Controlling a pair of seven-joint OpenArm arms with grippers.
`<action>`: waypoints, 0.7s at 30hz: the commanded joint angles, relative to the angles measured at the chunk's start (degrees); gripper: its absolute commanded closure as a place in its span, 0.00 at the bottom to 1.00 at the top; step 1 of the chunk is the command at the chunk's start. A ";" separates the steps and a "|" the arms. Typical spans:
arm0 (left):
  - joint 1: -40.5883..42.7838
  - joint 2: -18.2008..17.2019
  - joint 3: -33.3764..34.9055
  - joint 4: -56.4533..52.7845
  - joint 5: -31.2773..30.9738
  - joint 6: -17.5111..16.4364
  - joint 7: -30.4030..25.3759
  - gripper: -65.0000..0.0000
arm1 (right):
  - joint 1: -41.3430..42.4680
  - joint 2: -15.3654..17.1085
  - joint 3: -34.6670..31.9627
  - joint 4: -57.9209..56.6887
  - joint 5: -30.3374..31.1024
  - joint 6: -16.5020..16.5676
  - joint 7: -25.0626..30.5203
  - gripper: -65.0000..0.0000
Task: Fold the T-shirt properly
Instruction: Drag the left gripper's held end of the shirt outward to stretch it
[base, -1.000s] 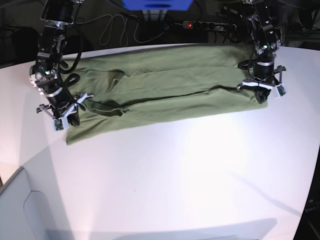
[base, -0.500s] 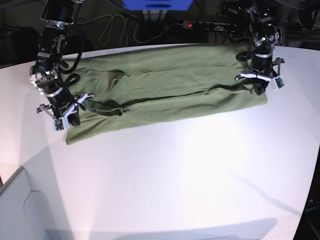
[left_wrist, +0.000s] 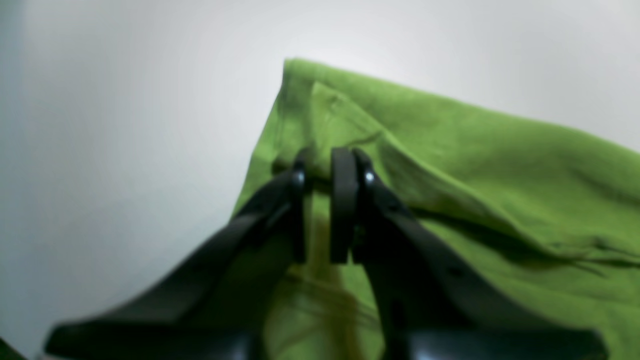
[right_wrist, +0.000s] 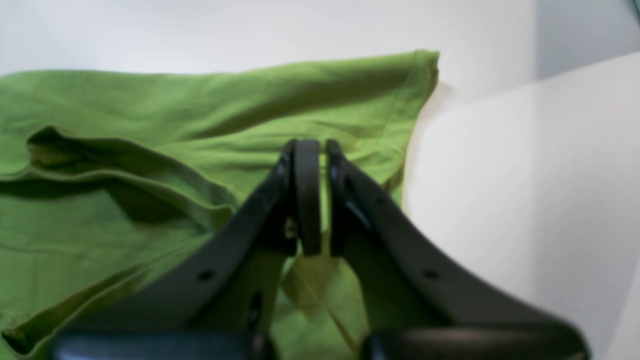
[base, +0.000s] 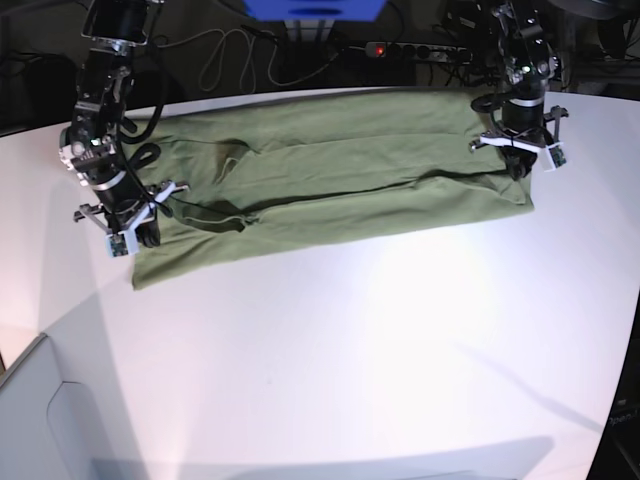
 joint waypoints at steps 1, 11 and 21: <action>-0.01 -0.52 -0.75 2.46 -0.18 -0.10 -1.87 0.90 | 0.59 0.49 0.24 1.19 0.90 0.41 1.46 1.00; -6.87 0.01 -2.15 5.62 0.35 -0.01 2.97 0.90 | 0.50 0.31 0.24 1.19 0.82 0.41 1.37 1.00; -8.89 0.01 3.38 5.36 7.74 0.25 13.26 0.90 | -0.20 0.49 0.24 1.19 0.73 0.41 1.37 1.00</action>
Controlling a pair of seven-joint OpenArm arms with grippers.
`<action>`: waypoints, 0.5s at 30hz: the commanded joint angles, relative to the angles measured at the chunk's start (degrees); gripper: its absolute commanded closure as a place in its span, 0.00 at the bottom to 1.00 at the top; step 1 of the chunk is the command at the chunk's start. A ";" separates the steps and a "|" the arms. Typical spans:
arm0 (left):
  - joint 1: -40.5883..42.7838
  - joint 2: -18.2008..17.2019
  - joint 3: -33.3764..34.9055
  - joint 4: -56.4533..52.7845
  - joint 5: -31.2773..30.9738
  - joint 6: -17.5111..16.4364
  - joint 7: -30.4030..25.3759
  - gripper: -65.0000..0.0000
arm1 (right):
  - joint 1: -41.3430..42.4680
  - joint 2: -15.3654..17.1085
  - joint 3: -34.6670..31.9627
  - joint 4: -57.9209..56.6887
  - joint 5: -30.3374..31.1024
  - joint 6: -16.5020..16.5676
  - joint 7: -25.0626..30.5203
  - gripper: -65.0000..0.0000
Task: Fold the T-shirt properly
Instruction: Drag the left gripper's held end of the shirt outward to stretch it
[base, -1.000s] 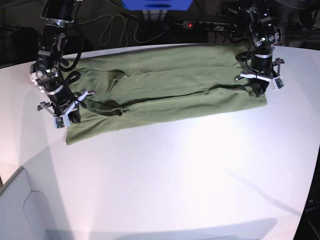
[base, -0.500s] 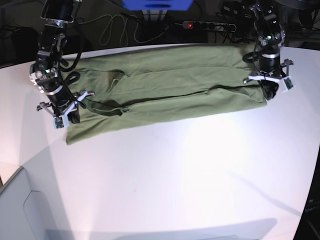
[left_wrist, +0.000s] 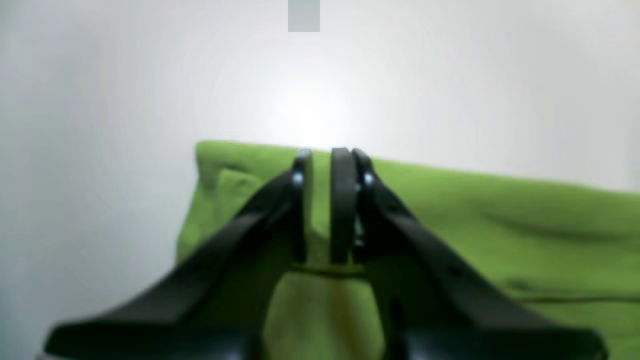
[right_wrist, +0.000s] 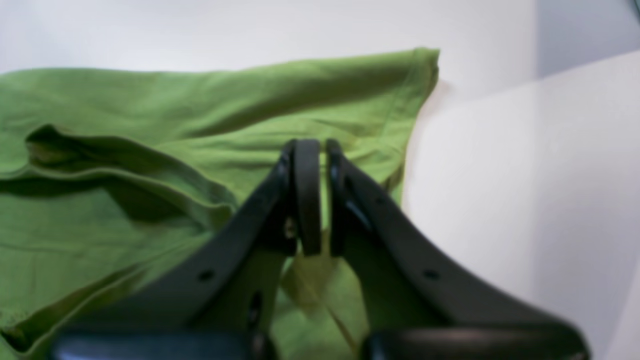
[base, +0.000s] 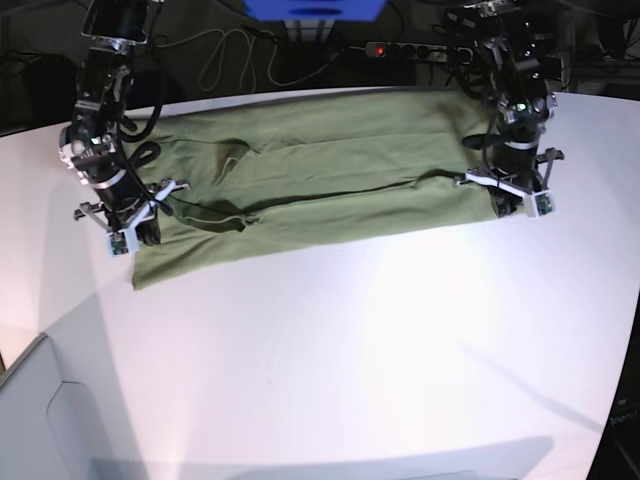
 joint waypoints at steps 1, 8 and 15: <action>-0.80 -0.45 0.08 1.03 1.01 0.06 0.02 0.90 | 0.45 0.46 0.24 1.17 0.73 0.41 1.39 1.00; -2.47 2.89 -1.41 1.12 2.15 0.06 5.38 0.90 | 0.36 0.38 0.24 1.08 0.73 0.41 1.39 1.00; -5.20 7.11 -1.59 1.03 2.51 0.15 5.73 0.90 | 0.36 0.46 0.24 1.08 0.73 0.41 1.39 1.00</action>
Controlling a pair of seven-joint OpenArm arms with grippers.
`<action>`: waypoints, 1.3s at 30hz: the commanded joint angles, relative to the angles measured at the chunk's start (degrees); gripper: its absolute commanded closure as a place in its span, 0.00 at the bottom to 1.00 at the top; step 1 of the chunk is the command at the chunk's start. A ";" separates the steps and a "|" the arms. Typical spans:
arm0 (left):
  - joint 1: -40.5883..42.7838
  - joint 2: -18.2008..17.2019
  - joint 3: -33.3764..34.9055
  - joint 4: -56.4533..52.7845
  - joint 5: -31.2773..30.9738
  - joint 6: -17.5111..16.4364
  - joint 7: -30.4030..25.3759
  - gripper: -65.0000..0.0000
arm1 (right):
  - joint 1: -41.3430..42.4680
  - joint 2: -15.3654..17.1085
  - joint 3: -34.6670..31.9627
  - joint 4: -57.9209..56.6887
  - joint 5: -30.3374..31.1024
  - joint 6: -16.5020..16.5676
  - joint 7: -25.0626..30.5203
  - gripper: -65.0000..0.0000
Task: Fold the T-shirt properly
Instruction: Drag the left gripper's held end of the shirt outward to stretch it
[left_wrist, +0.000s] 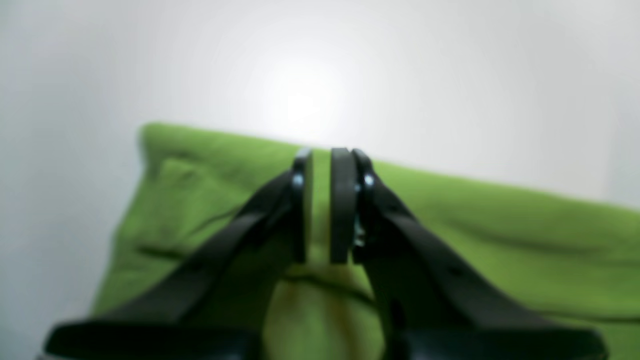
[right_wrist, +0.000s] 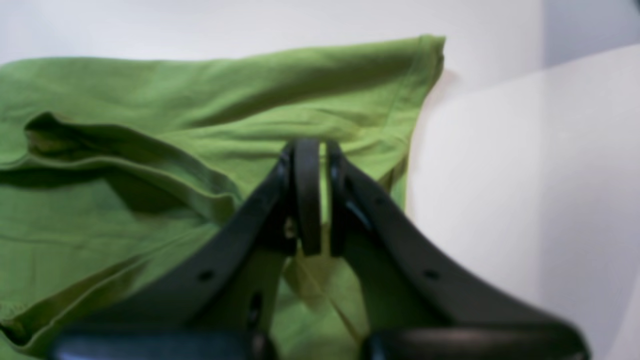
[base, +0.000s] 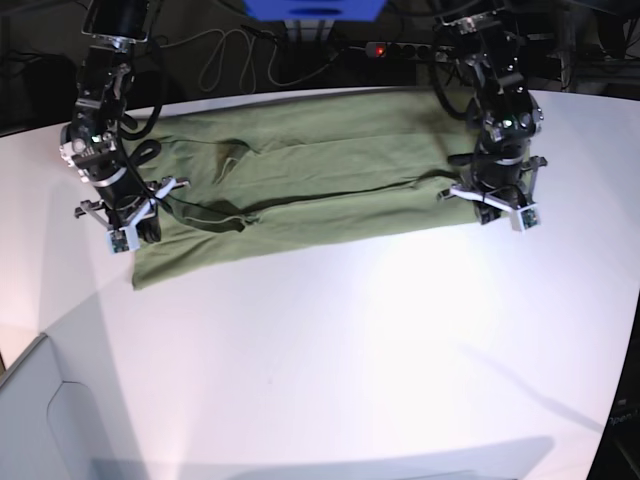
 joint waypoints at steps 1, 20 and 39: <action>-0.06 0.27 -0.12 1.03 -0.36 0.12 -0.80 0.90 | 0.36 0.49 0.29 1.08 0.75 0.41 1.41 1.00; -1.65 5.28 -9.97 -2.84 -0.62 0.21 -0.72 0.90 | -0.60 0.57 0.29 1.08 0.75 0.41 1.41 1.00; 3.63 4.40 -23.77 8.06 -11.26 -0.40 7.81 0.90 | -0.69 0.22 -0.06 2.48 0.93 0.41 1.32 0.95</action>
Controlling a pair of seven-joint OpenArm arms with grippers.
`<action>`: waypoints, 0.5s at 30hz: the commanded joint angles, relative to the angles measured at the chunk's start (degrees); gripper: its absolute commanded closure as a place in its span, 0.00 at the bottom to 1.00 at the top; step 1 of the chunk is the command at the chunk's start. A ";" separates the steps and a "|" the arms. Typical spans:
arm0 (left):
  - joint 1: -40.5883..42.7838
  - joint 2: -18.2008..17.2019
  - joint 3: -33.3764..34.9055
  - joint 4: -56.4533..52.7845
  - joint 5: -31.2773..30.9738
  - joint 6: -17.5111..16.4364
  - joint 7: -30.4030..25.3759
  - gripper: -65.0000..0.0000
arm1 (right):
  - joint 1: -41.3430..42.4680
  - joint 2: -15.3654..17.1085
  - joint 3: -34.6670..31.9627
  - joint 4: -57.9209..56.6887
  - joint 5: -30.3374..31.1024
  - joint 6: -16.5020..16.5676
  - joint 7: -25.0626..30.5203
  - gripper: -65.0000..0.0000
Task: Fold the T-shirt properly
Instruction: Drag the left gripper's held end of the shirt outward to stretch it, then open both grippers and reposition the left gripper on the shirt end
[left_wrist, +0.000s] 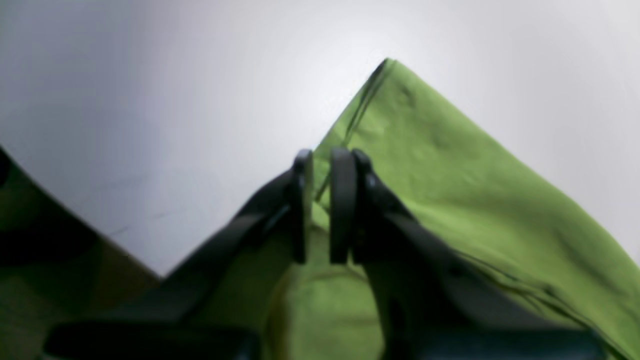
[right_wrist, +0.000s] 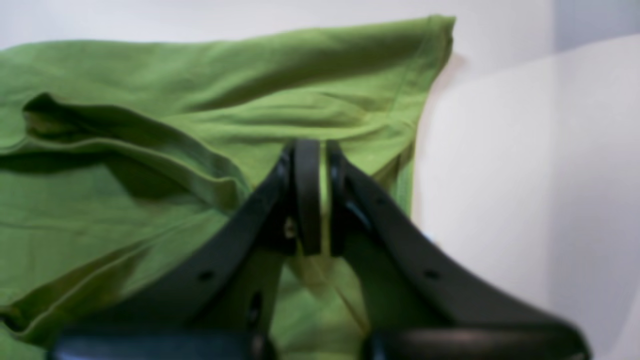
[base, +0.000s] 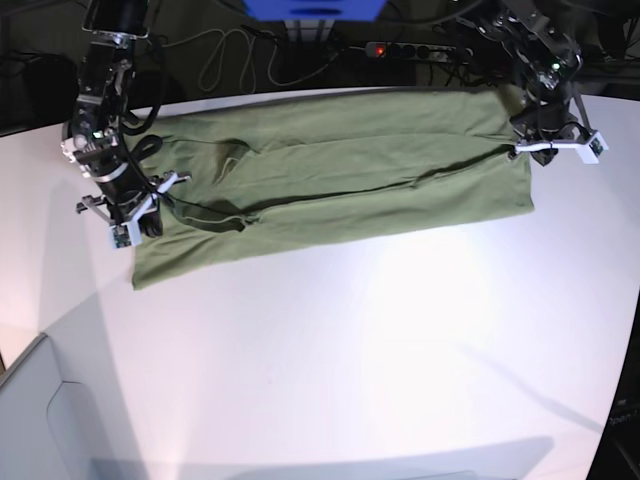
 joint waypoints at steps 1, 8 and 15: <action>-0.35 -1.55 0.03 -0.60 -0.22 -0.10 -0.69 0.90 | 0.27 0.40 0.07 1.81 1.01 0.39 1.30 0.90; -1.93 -6.03 -0.23 -8.25 -0.22 -0.19 -0.78 0.90 | -0.61 0.57 -3.01 5.50 1.10 0.39 0.77 0.53; -1.76 -6.38 -0.23 -8.25 -0.22 -0.19 -0.78 0.90 | 3.43 0.13 -7.41 4.09 0.93 0.39 -2.04 0.53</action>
